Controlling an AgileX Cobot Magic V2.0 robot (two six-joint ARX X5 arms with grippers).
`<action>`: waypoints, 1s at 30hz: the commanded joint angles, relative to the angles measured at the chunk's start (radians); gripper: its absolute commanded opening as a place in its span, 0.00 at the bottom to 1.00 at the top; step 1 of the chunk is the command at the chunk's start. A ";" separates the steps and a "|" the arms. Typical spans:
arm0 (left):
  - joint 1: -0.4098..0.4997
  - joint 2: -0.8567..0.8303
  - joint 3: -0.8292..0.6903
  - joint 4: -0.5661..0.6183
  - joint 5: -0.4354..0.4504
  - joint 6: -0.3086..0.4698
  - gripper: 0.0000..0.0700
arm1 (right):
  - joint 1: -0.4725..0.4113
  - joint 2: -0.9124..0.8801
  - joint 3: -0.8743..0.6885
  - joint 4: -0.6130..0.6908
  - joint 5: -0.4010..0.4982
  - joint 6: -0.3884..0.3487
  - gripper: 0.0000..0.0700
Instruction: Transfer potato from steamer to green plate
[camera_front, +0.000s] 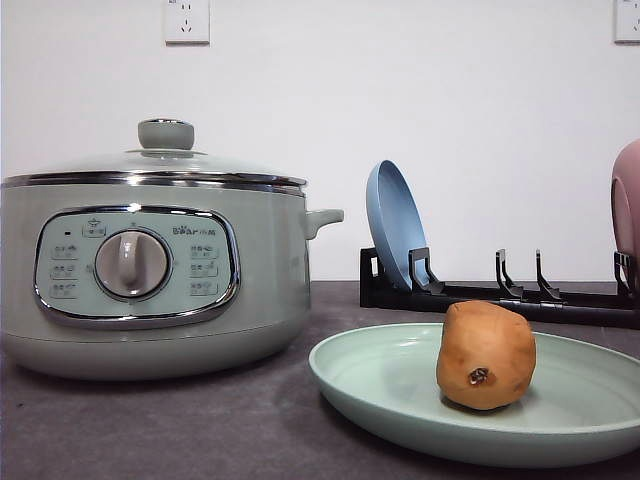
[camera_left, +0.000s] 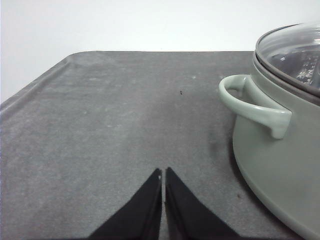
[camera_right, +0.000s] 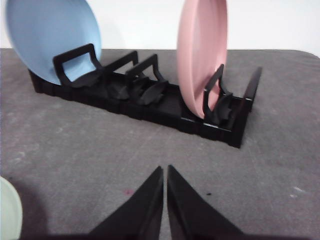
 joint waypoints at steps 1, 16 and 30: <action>0.000 -0.001 -0.021 -0.005 -0.001 -0.002 0.00 | -0.004 -0.003 -0.006 -0.007 0.000 0.003 0.00; 0.000 -0.001 -0.021 -0.005 -0.001 -0.002 0.00 | -0.003 -0.003 -0.005 0.011 -0.003 0.007 0.00; 0.000 -0.001 -0.021 -0.005 -0.001 -0.002 0.00 | -0.003 -0.003 -0.005 0.011 -0.003 0.007 0.00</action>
